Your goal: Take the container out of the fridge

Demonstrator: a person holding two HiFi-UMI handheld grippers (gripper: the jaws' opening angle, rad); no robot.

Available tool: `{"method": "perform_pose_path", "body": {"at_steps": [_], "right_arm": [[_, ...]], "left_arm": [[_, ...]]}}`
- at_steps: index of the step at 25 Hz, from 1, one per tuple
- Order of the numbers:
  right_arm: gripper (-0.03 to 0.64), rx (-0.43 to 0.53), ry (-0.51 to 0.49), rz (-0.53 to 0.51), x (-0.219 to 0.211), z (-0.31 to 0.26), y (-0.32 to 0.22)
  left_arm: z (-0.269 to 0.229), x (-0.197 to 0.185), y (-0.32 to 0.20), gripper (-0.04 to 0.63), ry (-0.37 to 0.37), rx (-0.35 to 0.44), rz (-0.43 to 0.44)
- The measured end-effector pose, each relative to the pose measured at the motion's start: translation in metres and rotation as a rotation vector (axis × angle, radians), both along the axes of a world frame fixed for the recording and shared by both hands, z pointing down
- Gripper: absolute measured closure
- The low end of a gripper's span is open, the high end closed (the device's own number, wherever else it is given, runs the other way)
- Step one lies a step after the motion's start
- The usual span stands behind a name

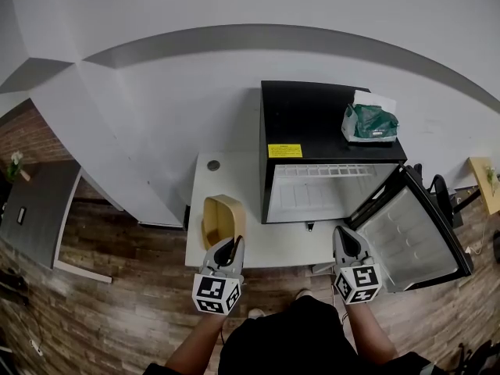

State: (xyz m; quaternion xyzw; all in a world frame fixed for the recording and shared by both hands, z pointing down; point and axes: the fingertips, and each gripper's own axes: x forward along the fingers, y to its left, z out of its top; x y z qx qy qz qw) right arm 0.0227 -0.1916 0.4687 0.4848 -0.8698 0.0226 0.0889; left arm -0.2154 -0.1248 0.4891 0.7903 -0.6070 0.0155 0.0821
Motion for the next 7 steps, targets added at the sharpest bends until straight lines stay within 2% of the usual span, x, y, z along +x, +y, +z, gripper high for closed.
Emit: {"method": "perform_pose_path", "body": {"at_steps": [7], "right_arm": [[0.617, 0.004, 0.000, -0.015, -0.0022, 0.0022, -0.0048]], "left_arm": [[0.0045, 0.0045, -0.0035, 0.569, 0.002, 0.000, -0.001]]}}
